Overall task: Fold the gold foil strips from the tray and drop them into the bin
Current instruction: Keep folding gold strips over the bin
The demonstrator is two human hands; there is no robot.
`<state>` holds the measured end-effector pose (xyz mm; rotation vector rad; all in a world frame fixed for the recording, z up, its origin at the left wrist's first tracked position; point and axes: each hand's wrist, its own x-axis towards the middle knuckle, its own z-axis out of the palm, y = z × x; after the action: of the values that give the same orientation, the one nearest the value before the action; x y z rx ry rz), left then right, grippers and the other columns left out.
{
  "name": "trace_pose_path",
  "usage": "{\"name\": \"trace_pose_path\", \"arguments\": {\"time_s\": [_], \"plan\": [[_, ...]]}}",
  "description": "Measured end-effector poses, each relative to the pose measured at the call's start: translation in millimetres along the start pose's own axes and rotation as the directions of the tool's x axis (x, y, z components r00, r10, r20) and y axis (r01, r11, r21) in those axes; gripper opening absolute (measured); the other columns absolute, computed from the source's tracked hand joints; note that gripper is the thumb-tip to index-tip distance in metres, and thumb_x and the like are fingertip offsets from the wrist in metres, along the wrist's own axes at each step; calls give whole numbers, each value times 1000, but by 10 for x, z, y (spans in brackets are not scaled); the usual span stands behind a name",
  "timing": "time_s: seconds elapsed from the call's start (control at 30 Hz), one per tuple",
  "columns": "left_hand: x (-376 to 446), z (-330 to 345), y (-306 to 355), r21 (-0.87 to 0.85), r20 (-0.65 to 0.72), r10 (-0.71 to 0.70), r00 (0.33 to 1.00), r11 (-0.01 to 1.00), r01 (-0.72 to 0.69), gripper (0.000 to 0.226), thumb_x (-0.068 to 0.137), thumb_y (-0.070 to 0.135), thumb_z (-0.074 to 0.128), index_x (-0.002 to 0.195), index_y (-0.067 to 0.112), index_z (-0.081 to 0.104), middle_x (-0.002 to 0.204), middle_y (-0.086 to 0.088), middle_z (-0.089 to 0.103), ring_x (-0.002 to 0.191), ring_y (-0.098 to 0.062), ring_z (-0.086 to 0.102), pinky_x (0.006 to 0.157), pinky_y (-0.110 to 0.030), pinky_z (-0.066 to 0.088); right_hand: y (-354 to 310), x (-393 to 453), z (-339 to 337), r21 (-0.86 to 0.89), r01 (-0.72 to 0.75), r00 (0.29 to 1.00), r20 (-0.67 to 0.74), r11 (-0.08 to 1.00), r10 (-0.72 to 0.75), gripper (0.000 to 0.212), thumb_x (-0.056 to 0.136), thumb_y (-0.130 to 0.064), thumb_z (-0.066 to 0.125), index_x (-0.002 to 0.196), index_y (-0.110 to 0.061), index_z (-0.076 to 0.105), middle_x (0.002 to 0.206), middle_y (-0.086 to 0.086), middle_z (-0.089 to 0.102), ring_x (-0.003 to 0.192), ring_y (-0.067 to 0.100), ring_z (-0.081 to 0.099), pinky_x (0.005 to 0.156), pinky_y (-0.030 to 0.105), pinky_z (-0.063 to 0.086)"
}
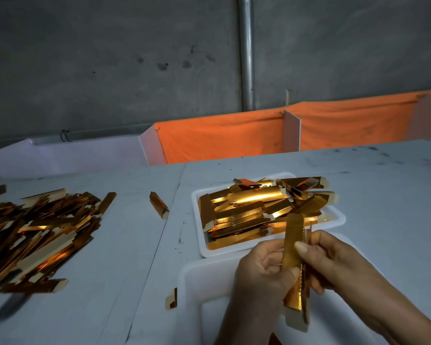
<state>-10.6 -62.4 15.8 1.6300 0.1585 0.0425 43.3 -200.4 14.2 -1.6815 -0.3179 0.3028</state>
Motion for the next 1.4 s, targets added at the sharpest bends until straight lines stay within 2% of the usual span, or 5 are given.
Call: {"name": "trace_pose_path", "arguments": {"time_s": [0.27, 0.7, 1.1, 1.27, 1.4], "plan": [[-37, 7, 62, 73, 5, 77, 997, 994, -77, 38, 96, 25, 51, 128, 45, 48, 99, 34, 50, 86, 13, 53, 61, 2, 40, -14, -13, -56, 197, -12, 999, 37, 980, 5, 40, 77, -33, 60, 95, 2, 62, 61, 15, 57, 51, 18, 53, 55, 29, 46], [-24, 48, -10, 298, -21, 233, 972, 930, -217, 47, 85, 31, 66, 125, 47, 47, 109, 34, 46, 108, 4, 48, 85, -10, 40, -38, -28, -90, 200, 136, 989, -78, 970, -123, 41, 76, -33, 60, 116, -26, 65, 93, 13, 67, 75, 22, 65, 56, 30, 50], [-41, -18, 43, 157, 133, 169, 977, 969, -190, 41, 92, 33, 57, 132, 39, 48, 125, 19, 60, 111, 6, 55, 98, -20, 45, -50, -8, -184, 392, 108, 993, 6, 913, -120, 20, 83, -22, 54, 84, -9, 69, 69, 19, 57, 56, 20, 56, 46, 23, 48], [-44, 15, -27, 624, 66, 501, 863, 654, -427, 49, 93, 39, 54, 140, 40, 38, 132, 17, 55, 112, 5, 52, 89, 1, 30, -61, -33, -189, 352, 127, 992, -20, 927, -128, 22, 81, -26, 54, 74, -10, 66, 60, 17, 53, 49, 19, 50, 46, 23, 49], [44, 63, -112, 842, 81, 725, 684, 318, -436, 57, 64, 26, 86, 117, 17, 67, 107, 5, 70, 95, -9, 67, 76, -20, 55, -68, -30, -165, 337, 141, 989, -14, 931, -145, 25, 81, -26, 52, 65, -12, 66, 60, 18, 56, 50, 21, 52, 47, 24, 50]]}}
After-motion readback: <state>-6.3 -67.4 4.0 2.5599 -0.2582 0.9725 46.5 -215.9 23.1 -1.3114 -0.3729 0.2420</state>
